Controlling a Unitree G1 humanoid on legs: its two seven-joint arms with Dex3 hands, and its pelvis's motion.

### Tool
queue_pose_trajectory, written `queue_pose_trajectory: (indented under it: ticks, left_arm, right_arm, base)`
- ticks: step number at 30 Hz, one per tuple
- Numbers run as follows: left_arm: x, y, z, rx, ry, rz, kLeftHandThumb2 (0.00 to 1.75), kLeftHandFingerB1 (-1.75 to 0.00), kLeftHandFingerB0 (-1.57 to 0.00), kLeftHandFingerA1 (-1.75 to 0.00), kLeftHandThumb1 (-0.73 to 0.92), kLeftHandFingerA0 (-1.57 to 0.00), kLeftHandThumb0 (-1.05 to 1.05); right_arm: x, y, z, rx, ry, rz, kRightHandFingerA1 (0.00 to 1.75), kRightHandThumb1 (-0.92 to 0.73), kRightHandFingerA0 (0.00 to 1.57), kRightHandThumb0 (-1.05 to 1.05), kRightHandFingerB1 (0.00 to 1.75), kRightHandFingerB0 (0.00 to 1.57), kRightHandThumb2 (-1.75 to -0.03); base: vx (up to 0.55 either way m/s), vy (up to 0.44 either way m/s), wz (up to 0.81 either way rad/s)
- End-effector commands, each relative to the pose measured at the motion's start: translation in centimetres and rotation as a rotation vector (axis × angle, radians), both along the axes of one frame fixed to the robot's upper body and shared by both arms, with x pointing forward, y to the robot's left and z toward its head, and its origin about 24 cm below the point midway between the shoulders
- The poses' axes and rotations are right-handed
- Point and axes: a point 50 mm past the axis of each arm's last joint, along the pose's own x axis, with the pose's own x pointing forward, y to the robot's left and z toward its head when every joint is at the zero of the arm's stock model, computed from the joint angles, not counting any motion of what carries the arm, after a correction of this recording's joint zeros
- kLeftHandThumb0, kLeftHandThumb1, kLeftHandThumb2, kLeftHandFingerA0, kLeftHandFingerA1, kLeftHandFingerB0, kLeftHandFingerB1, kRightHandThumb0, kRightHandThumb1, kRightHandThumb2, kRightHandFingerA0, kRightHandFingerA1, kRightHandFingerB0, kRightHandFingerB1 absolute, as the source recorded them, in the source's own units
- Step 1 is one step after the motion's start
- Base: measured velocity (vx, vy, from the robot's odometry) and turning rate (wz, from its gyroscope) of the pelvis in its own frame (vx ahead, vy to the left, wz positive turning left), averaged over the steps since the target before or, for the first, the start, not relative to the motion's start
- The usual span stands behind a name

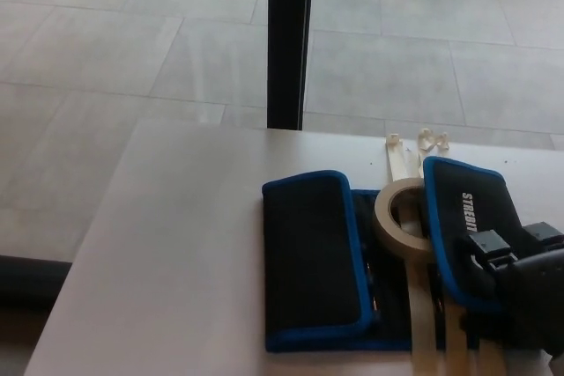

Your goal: The robot uses its right hand to open a black folded toolkit cover kept in the middle of the desk

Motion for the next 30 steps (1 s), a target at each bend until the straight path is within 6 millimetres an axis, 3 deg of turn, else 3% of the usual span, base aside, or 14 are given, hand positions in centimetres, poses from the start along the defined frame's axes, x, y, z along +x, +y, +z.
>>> queue_pose_trajectory:
  ticks: [1,2,7,8,12,18,19,20,21,24,26,28,30]
  left_arm:
    - [0.1,0.8,0.8,0.020,-0.045,0.029,0.56,-0.54,-0.79,-0.72,0.52,-0.69,-0.48]
    - [0.1,0.8,0.8,0.022,-0.044,0.027,0.56,-0.54,-0.76,-0.72,0.53,-0.70,-0.48]
    - [0.1,0.8,0.8,0.023,-0.059,0.021,0.56,-0.54,-0.78,-0.73,0.53,-0.69,-0.48]
    - [0.1,0.8,0.8,0.021,-0.059,0.024,0.56,-0.55,-0.79,-0.74,0.52,-0.68,-0.49]
    - [0.1,0.8,0.8,0.021,-0.062,0.031,0.56,-0.55,-0.80,-0.73,0.53,-0.67,-0.48]
    - [0.2,1.0,1.0,0.033,-0.051,0.026,0.56,-0.55,-0.78,-0.72,0.53,-0.68,-0.50]
    - [0.1,1.0,1.0,0.022,-0.051,0.030,0.56,-0.54,-0.79,-0.71,0.53,-0.66,-0.49]
    - [0.1,1.0,1.0,0.019,-0.057,0.031,0.56,-0.55,-0.79,-0.72,0.53,-0.67,-0.49]
    - [0.1,0.9,1.0,0.026,-0.048,0.019,0.56,-0.54,-0.76,-0.71,0.53,-0.67,-0.50]
    - [0.1,0.8,0.9,0.019,-0.054,0.015,0.56,-0.55,-0.78,-0.71,0.54,-0.66,-0.49]
    - [0.2,0.9,1.0,0.026,-0.057,0.014,0.56,-0.55,-0.79,-0.73,0.53,-0.68,-0.50]
    - [0.2,0.9,0.9,0.025,-0.055,0.012,0.56,-0.54,-0.78,-0.72,0.53,-0.67,-0.50]
    - [0.3,0.9,1.0,0.021,-0.056,0.020,0.56,-0.54,-0.79,-0.73,0.53,-0.68,-0.49]
  right_arm:
    - [0.2,-1.0,1.1,-0.019,-0.156,0.013,1.61,-0.64,0.91,-0.35,0.66,0.91,-0.60]
    - [0.2,-1.1,1.2,-0.009,-0.152,0.012,1.67,-0.65,0.93,-0.36,0.75,0.91,-0.66]
    - [0.1,-1.6,1.4,0.049,-0.152,-0.032,1.69,-0.64,0.98,-0.37,0.82,0.93,-0.67]
    - [0.0,-1.7,1.5,0.087,-0.150,-0.039,1.68,-0.60,0.98,-0.29,0.90,0.94,-0.77]
    - [-0.1,-2.4,1.9,0.265,-0.130,-0.094,1.65,-0.59,1.00,-0.25,0.95,0.92,-0.77]
    - [-0.2,-5.8,3.8,0.431,-0.143,-0.267,1.60,-0.61,1.00,-0.23,0.96,0.89,-0.74]
    - [-0.6,-7.0,4.2,0.551,-0.170,-0.335,1.59,-0.61,1.01,-0.22,0.90,0.91,-0.81]
    - [-0.8,-7.8,4.3,0.620,-0.177,-0.376,1.29,-0.54,1.21,-0.25,0.92,0.87,-1.03]
    - [-1.1,-8.8,4.5,0.704,-0.190,-0.456,1.58,-0.66,1.00,-0.25,0.84,0.91,-0.78]
    - [-1.5,-9.9,4.5,0.829,-0.215,-0.533,1.54,-0.64,1.03,-0.24,0.82,0.93,-0.78]
    - [-1.9,-11.8,4.1,1.198,-0.280,-0.749,1.26,-0.62,1.07,-0.18,0.74,0.95,-0.85]
    - [-2.5,-13.2,3.7,1.511,-0.320,-0.808,1.36,-0.63,0.94,-0.12,0.82,0.88,-0.93]
    - [-3.6,-14.5,2.8,1.560,-0.317,-0.877,1.36,-0.65,0.97,-0.12,0.81,0.87,-0.89]
  base:
    - [0.00,0.000,0.00]
    - [0.00,0.000,0.00]
    - [0.00,0.000,0.00]
    - [0.00,0.000,0.00]
    - [0.00,0.000,0.00]
    - [0.00,0.000,0.00]
    - [0.00,0.000,0.00]
    - [0.00,0.000,0.00]
    - [0.00,0.000,0.00]
    - [0.00,0.000,0.00]
    - [0.00,0.000,0.00]
    - [0.00,0.000,0.00]
    - [0.00,0.000,0.00]
